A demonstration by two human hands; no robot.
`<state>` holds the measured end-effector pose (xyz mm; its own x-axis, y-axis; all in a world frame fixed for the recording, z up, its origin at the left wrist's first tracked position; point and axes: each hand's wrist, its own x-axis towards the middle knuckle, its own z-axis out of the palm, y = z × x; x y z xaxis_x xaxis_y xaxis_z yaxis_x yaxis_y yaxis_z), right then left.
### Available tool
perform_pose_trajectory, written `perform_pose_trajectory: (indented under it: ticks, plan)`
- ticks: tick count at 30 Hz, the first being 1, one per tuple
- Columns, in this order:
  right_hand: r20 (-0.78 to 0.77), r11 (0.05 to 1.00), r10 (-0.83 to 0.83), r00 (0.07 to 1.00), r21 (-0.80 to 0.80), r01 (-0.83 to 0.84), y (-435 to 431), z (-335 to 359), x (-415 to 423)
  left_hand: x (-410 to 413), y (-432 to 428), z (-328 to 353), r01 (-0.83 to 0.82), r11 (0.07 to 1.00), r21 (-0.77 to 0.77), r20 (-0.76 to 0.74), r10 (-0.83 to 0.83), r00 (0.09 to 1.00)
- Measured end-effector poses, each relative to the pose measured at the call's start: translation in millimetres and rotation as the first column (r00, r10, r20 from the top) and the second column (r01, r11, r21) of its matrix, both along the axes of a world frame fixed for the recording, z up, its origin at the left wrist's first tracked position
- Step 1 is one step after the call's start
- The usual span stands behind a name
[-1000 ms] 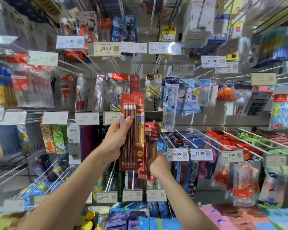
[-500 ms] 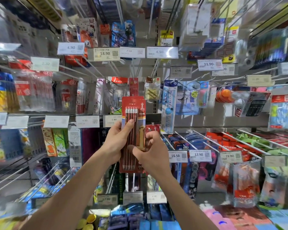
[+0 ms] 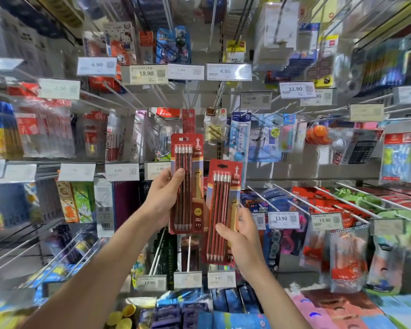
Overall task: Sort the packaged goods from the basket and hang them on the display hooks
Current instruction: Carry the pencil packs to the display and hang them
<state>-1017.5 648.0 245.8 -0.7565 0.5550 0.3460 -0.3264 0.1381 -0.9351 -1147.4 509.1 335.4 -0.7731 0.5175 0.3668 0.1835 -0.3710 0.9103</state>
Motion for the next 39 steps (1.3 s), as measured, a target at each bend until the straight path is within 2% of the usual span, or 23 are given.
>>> perform_pose_trajectory:
  ticks: [7, 19, 26, 32, 35, 37, 39]
  plan:
    - [0.159, 0.998, 0.004, 0.987, 0.062, -0.014, -4, -28, 14, 1, 1, 1, 0.014, 1.0, 0.009, 0.028, -0.014, 0.999]
    - [0.252, 0.981, -0.115, 0.961, 0.18, 0.07, -8, -11, -8, 0, -4, 4, 0.045, 0.999, -0.016, 0.014, -0.044, 0.999]
    - [0.462, 0.955, -0.245, 0.852, 0.269, 0.128, -17, 4, -25, 2, -5, 3, 0.052, 0.998, -0.028, -0.007, -0.052, 0.999]
    - [0.536, 0.932, -0.308, 0.786, 0.337, 0.136, -18, 6, -37, 4, -6, 4, 0.046, 0.998, -0.032, 0.004, -0.046, 0.999]
    - [0.525, 0.89, -0.327, 0.786, 0.45, 0.07, -21, 15, -29, 4, -6, 4, 0.046, 0.998, -0.032, 0.013, -0.045, 0.999]
    - [0.404, 0.892, -0.324, 0.855, 0.432, 0.134, -24, 24, -22, 6, -6, 4, 0.043, 0.999, -0.032, 0.019, -0.042, 0.999]
    - [0.213, 0.936, -0.214, 0.953, 0.325, 0.137, -34, 39, -12, 5, -5, 4, 0.05, 0.998, -0.025, 0.028, -0.05, 0.998]
